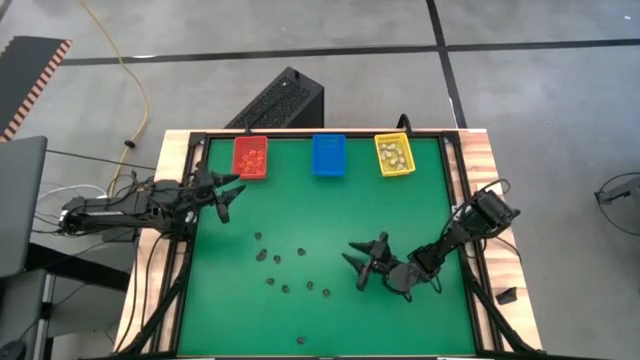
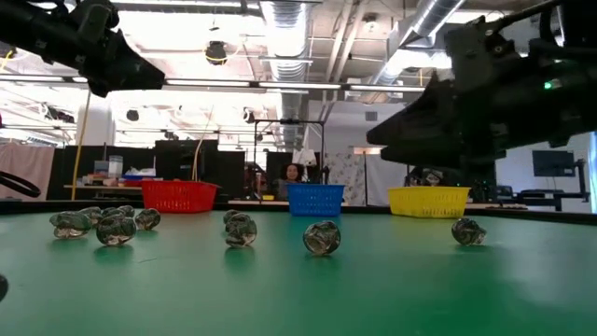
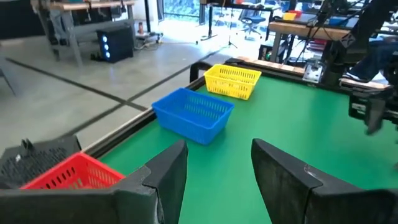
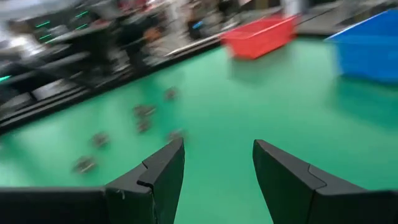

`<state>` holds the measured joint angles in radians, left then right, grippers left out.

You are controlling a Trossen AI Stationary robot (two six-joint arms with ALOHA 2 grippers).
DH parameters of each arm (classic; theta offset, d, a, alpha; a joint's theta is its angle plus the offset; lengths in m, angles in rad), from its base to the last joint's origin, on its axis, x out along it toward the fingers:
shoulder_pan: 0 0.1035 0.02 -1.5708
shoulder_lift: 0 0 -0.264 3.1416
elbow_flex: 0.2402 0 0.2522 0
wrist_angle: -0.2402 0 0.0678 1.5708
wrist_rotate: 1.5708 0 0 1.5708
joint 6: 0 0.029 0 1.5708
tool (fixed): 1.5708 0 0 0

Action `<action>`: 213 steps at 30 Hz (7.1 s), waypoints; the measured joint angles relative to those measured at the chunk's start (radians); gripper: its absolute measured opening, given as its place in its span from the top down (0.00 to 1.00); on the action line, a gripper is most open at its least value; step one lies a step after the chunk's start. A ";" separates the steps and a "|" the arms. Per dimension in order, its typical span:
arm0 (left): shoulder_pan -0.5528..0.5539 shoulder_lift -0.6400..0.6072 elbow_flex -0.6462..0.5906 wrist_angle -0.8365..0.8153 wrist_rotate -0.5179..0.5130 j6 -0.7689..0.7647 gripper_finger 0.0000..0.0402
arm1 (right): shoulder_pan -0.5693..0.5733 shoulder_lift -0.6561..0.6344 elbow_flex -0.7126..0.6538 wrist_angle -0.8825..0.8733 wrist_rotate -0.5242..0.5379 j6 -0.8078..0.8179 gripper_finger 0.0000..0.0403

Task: Sort Halloween decoration
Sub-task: Put the black skull toy into the blue bin

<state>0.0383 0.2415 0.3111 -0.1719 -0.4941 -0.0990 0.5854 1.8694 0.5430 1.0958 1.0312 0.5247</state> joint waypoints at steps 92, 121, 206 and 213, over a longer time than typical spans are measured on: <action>0.000 0.000 0.000 0.074 -0.010 0.158 0.58 | -0.141 -0.017 0.281 -0.944 -0.043 0.335 0.70; 0.000 0.000 0.000 0.073 -0.010 0.164 0.58 | -0.774 -0.018 0.548 -0.833 -0.395 -0.266 0.70; 0.000 0.000 0.000 0.033 -0.010 0.140 0.58 | 0.001 0.243 0.552 -0.796 -0.348 0.117 0.47; 0.000 0.000 0.000 0.026 -0.010 0.140 0.58 | 0.002 0.242 0.551 -0.820 -0.339 0.120 0.71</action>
<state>0.0383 0.2413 0.3107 -0.1459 -0.5037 0.0410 0.5879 2.1115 1.0939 0.2762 0.6920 0.6447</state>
